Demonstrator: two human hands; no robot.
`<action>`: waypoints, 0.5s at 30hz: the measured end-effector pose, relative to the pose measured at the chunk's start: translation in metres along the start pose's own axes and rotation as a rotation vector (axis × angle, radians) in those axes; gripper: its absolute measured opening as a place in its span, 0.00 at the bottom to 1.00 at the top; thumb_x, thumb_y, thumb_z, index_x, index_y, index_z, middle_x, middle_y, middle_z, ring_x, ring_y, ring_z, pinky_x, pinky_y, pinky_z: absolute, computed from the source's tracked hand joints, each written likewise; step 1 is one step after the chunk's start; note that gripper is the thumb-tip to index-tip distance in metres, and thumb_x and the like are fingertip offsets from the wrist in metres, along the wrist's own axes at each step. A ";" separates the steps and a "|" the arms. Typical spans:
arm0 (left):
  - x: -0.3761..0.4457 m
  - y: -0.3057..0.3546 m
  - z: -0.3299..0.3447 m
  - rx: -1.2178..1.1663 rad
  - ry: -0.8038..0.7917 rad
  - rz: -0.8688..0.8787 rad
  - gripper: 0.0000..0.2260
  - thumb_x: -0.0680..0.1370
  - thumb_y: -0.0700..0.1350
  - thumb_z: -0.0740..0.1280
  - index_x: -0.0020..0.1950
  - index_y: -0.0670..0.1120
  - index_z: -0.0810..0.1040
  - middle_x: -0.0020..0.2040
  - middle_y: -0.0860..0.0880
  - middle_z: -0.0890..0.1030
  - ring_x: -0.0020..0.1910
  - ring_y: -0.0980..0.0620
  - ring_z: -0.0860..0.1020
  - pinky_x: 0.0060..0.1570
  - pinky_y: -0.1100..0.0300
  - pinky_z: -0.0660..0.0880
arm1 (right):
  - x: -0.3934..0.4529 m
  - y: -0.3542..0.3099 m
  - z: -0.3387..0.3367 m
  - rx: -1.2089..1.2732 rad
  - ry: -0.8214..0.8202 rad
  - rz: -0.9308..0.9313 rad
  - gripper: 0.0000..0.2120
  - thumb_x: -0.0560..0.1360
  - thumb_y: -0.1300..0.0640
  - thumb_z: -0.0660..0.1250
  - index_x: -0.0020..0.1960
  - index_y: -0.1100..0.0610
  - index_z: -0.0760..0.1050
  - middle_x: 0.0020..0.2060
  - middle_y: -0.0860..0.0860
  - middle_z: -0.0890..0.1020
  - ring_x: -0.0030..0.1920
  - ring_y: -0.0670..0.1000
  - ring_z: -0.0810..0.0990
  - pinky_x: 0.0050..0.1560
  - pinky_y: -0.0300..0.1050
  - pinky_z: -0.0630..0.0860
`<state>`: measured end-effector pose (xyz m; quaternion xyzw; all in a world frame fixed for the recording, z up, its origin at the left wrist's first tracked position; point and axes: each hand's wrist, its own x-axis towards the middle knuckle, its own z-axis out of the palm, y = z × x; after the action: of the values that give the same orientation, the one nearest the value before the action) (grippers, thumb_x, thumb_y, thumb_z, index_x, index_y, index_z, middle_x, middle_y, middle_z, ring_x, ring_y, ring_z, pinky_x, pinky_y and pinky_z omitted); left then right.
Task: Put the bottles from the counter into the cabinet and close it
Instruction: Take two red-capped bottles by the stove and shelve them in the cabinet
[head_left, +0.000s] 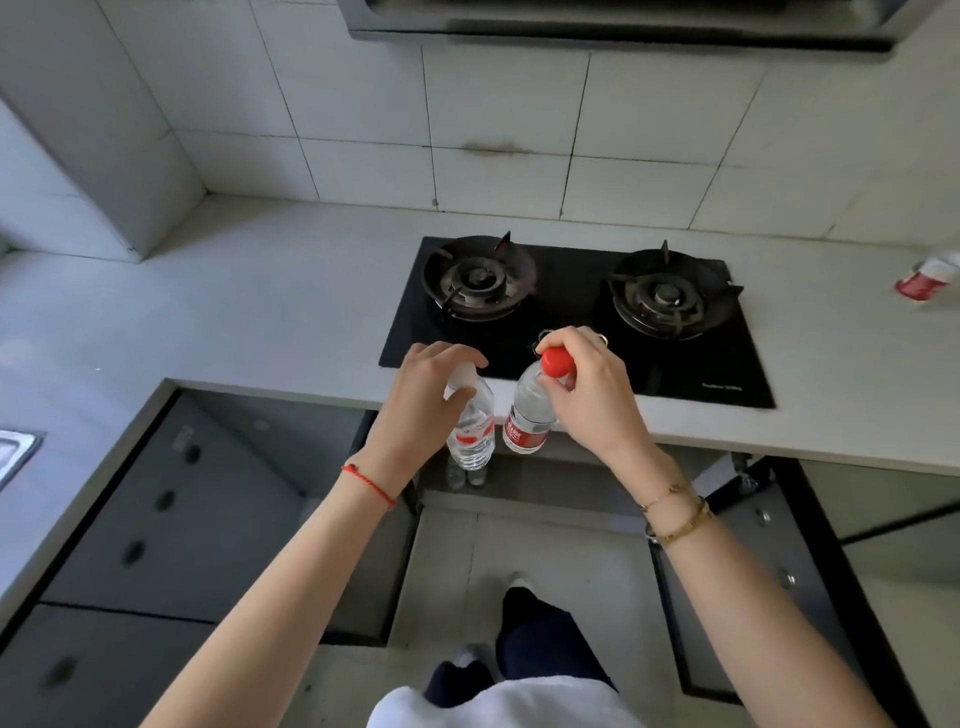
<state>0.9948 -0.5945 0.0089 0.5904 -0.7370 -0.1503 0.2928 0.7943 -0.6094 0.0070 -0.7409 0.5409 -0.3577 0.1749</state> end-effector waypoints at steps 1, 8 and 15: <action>-0.008 0.004 0.005 -0.002 -0.017 0.005 0.15 0.74 0.36 0.69 0.59 0.50 0.78 0.58 0.51 0.80 0.56 0.50 0.73 0.51 0.64 0.67 | -0.011 0.001 -0.003 -0.002 -0.001 0.008 0.13 0.72 0.66 0.71 0.54 0.56 0.75 0.53 0.46 0.75 0.50 0.43 0.74 0.50 0.27 0.69; -0.047 0.028 0.041 -0.047 -0.072 0.009 0.15 0.74 0.36 0.68 0.57 0.51 0.79 0.57 0.52 0.80 0.56 0.52 0.72 0.50 0.61 0.72 | -0.069 0.020 -0.019 -0.041 -0.018 0.075 0.13 0.73 0.65 0.71 0.54 0.54 0.73 0.52 0.46 0.75 0.49 0.47 0.76 0.49 0.36 0.72; -0.074 0.031 0.088 -0.048 -0.084 -0.054 0.14 0.73 0.36 0.68 0.55 0.51 0.79 0.55 0.54 0.81 0.55 0.51 0.72 0.53 0.59 0.73 | -0.096 0.063 -0.015 -0.086 -0.105 0.107 0.11 0.74 0.64 0.69 0.54 0.56 0.74 0.53 0.50 0.77 0.49 0.49 0.77 0.48 0.35 0.71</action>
<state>0.9266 -0.5267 -0.0608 0.5960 -0.7285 -0.2005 0.2717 0.7252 -0.5407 -0.0560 -0.7353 0.5848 -0.2850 0.1901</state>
